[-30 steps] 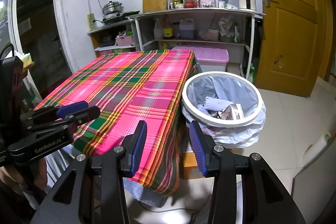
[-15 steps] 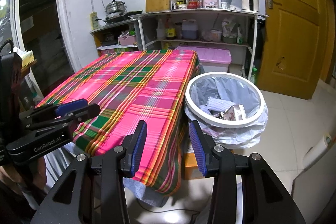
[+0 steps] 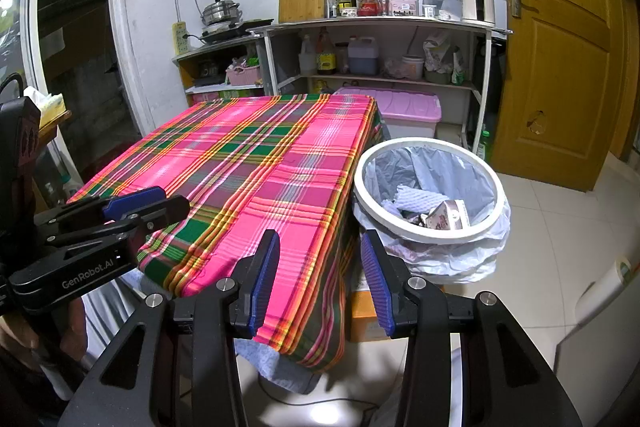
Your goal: Collect trash
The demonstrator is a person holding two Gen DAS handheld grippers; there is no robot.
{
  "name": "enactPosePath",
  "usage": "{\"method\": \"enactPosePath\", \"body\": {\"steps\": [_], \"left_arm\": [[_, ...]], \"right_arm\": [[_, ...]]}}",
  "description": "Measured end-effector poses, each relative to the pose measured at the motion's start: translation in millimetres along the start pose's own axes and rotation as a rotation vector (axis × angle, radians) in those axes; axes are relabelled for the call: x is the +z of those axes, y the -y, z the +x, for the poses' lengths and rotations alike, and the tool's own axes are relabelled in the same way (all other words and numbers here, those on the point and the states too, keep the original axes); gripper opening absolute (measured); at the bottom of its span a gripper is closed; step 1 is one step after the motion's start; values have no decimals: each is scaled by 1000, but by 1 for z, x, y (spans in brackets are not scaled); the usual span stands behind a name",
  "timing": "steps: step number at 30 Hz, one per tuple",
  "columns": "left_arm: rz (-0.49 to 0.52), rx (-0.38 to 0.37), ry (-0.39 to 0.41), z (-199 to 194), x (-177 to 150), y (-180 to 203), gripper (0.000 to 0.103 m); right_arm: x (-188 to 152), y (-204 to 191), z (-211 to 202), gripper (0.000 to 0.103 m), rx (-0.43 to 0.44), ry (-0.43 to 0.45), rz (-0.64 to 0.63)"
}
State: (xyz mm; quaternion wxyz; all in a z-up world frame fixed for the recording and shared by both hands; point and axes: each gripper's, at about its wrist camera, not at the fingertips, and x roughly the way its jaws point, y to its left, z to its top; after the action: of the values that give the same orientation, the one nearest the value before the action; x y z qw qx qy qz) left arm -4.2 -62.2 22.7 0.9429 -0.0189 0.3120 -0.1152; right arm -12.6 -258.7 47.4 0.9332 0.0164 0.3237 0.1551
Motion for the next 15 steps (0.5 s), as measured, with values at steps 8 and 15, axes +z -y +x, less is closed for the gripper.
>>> {"method": "enactPosePath", "body": {"steps": [8, 15], "left_arm": [[1, 2, 2, 0, 0, -1, 37], [1, 2, 2, 0, 0, -1, 37]], "right_arm": [[0, 0, 0, 44, 1, -1, 0], [0, 0, 0, 44, 1, -3, -2]]}}
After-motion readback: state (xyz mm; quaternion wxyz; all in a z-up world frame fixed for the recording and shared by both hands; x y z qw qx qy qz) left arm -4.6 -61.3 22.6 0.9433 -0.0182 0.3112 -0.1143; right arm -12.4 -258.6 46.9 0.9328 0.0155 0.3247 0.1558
